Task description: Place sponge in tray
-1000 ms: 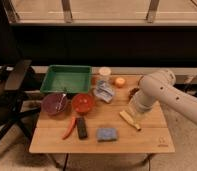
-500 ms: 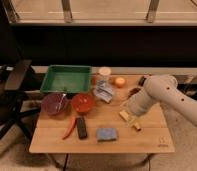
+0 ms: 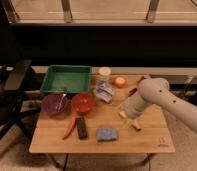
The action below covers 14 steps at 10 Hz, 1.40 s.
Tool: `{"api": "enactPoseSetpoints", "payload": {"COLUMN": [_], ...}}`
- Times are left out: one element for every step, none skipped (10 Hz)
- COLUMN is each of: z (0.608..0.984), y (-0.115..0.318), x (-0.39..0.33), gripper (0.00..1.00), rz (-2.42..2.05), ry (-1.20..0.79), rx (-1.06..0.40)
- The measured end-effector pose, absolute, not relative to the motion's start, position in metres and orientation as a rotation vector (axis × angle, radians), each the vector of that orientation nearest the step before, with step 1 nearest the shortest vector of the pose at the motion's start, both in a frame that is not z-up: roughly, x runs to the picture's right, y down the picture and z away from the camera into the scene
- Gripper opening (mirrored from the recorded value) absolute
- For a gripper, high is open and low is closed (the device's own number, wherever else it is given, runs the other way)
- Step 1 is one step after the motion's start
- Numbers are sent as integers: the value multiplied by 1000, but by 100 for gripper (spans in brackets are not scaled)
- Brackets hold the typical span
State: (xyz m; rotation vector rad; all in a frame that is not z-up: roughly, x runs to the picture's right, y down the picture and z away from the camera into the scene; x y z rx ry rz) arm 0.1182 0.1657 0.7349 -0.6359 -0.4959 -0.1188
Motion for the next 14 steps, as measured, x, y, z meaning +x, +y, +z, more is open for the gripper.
{"api": "enactPoseSetpoints", "payload": {"z": [745, 753, 760, 768, 772, 780, 788, 794, 799, 803, 804, 806, 804, 801], "y": [177, 186, 194, 202, 207, 216, 224, 231, 237, 241, 246, 250, 251, 249], "x": [108, 100, 95, 91, 89, 86, 86, 85, 86, 87, 89, 90, 91, 93], "gripper": [65, 65, 65, 65, 65, 65, 65, 65, 65, 65, 65, 60, 51, 41], "rz": [-122, -127, -130, -130, -129, -126, -119, -112, -102, -92, -87, -83, -82, -80], "ry": [-499, -498, -495, -490, -488, -482, -476, -472, -466, -462, -457, -452, -447, -444], "rx": [-637, -634, -638, -647, -656, -675, -692, -707, -722, -735, -751, -763, -762, -755]}}
